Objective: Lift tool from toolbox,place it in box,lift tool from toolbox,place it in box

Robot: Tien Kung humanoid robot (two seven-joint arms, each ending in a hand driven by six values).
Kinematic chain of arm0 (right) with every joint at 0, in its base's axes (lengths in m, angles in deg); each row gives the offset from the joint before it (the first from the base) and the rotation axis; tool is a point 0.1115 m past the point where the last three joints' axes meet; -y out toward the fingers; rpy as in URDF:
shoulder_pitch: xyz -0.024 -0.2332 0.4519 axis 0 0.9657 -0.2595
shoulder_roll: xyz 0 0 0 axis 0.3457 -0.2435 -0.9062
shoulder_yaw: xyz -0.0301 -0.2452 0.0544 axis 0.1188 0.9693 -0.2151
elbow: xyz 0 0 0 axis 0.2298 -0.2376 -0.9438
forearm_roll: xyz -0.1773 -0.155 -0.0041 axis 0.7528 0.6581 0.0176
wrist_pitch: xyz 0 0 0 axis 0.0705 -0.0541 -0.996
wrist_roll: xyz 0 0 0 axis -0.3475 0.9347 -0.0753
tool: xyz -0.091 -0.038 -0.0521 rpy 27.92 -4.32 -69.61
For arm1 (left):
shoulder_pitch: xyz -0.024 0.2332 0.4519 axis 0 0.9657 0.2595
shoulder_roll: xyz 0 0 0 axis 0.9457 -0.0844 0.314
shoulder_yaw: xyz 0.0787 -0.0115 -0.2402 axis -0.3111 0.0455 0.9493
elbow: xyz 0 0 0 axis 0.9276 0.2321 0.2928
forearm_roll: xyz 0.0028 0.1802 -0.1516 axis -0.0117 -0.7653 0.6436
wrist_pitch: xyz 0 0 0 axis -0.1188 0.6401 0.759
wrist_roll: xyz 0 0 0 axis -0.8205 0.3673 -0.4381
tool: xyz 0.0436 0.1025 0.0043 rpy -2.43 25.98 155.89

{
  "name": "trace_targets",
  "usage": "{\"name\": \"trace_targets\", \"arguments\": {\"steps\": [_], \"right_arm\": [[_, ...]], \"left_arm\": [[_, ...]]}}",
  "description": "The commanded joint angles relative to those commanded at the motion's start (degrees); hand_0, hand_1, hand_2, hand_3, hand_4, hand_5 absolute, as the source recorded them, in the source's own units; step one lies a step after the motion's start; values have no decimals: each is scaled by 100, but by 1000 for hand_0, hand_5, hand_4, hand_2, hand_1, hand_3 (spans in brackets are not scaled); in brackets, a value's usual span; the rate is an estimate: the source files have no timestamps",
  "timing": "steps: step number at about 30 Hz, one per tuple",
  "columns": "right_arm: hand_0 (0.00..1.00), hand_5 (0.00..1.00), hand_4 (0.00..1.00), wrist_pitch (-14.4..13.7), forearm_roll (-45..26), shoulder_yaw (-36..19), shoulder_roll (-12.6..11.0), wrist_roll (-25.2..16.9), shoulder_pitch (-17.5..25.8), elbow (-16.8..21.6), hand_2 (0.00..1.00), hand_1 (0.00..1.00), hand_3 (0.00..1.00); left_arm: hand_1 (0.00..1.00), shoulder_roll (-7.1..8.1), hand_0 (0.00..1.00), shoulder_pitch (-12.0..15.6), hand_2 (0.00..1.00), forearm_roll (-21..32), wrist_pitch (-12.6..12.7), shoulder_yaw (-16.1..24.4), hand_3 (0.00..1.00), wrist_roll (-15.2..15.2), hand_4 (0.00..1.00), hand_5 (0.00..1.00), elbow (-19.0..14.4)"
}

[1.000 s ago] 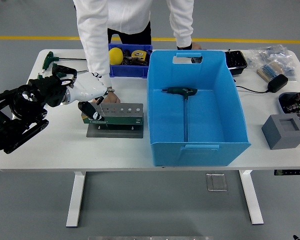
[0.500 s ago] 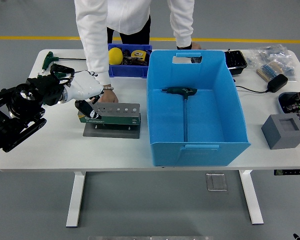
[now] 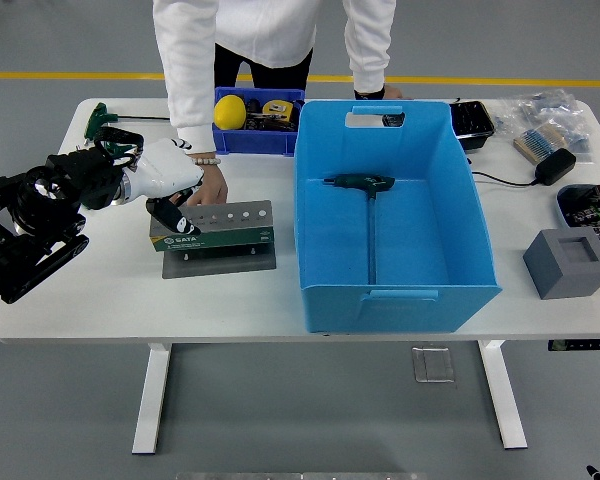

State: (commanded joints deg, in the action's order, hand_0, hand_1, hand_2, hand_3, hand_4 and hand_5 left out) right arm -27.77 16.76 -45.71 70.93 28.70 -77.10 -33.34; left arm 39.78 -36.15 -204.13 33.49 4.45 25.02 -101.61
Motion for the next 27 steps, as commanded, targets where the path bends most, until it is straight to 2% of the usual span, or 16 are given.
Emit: {"name": "trace_targets", "arguments": {"steps": [4,5,10,11,12,16,17,22,23,27], "right_arm": [[612,930,971,1,13,-10,0,1,-3,0,663,549,748],[613,929,971,1,14,-11,0,1,-3,0,663,549,748],[613,929,971,3,12,-11,-2,-4,-7,0,663,549,748],[613,929,971,3,12,-13,-2,-5,-8,0,663,549,748],[613,929,971,3,14,-16,-2,-5,-8,0,663,549,748],[613,929,971,3,17,-21,-1,-5,-6,0,663,549,748],[613,930,971,3,22,-23,-1,-2,-6,0,663,549,748],[613,930,971,4,29,-23,0,2,-6,0,663,549,748],[613,930,971,5,32,-23,0,3,-6,0,663,550,748],[613,930,971,2,42,-34,6,9,-1,0,663,550,748]], "left_arm": [[295,-6,780,-2,261,-8,46,12,249,-29,901,728,18],[242,-7,636,-1,219,-9,57,16,215,-35,896,717,23],[242,-17,636,7,219,-76,160,49,215,-56,896,717,90],[183,-18,428,9,180,-76,193,59,170,-63,894,685,104],[183,-18,428,10,180,-76,223,67,170,-71,894,685,114],[183,-19,428,15,180,-76,419,107,170,-101,894,685,141],[143,-22,317,17,136,-76,494,124,132,-129,920,609,159],[143,-30,317,28,136,-76,842,176,132,-251,920,609,253],[90,-31,199,30,102,-76,922,185,92,-280,944,503,275],[90,-25,199,36,102,-76,1256,222,92,-399,944,503,329]]}}
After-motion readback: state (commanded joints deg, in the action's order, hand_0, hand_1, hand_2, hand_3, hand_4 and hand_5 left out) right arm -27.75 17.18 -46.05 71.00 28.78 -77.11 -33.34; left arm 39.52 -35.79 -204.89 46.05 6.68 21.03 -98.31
